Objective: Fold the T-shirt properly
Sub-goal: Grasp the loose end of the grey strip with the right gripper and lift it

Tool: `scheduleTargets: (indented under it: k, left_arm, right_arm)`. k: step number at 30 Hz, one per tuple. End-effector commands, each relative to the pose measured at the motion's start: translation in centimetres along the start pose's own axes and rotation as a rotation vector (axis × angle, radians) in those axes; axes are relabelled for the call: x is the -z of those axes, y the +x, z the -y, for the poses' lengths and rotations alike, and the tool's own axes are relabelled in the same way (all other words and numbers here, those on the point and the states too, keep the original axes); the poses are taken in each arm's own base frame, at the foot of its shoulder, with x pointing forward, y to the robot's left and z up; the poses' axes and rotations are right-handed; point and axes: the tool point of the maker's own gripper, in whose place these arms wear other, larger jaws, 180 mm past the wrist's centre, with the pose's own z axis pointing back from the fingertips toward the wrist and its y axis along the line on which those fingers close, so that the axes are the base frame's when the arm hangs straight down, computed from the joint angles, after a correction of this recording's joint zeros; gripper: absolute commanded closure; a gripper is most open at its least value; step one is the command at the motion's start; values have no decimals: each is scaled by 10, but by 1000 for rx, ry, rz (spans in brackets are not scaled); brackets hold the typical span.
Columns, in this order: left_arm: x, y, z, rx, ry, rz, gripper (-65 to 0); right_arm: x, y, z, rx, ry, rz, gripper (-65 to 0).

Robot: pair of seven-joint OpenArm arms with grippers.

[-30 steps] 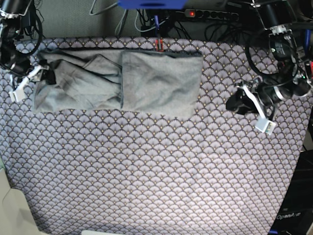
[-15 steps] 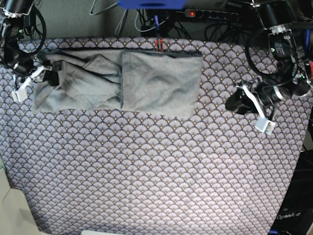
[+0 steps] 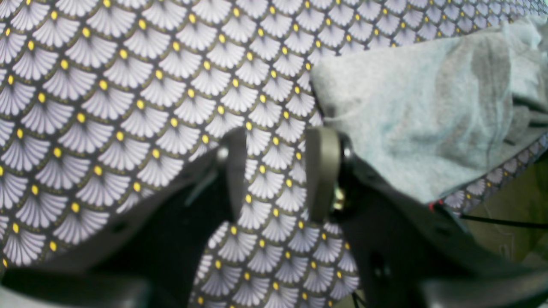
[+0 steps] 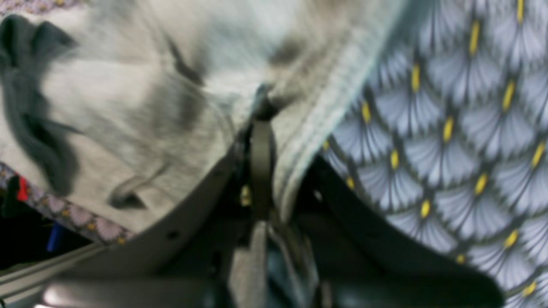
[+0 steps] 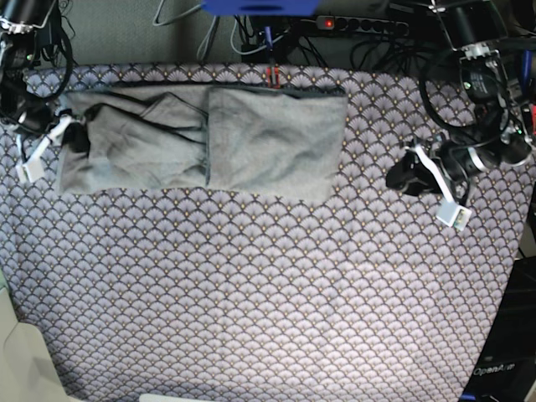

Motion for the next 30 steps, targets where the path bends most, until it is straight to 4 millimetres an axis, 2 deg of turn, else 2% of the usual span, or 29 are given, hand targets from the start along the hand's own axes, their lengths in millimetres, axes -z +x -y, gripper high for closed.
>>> scheduleTargets:
  k: [1,6,9,15,22,30]
  left_arm:
    - [-4,15,0,21,-4,49,-227]
    - [-4,15,0,21,-4,49,-227]
    - [-4,14,0,20,-4,48,-227]
    - [-6,6,1,17,-3,31,-227]
    - [-5,0,1,6,-5,19,-227]
    - [-5,-2,1,4,-5,15,-227]
  right_arm:
    - [-11,20,1,-44,-9,40,-10]
    - [-15,29,-25,-132,9,18,-10]
    - [-17,38,-49,-191,24,37,-10]
    - [-16,35,-101,-261,76,29,-10]
    - [5,25,-151,-299,207,-9,-10]
    - [30,40,-231,-397,412,21,-10]
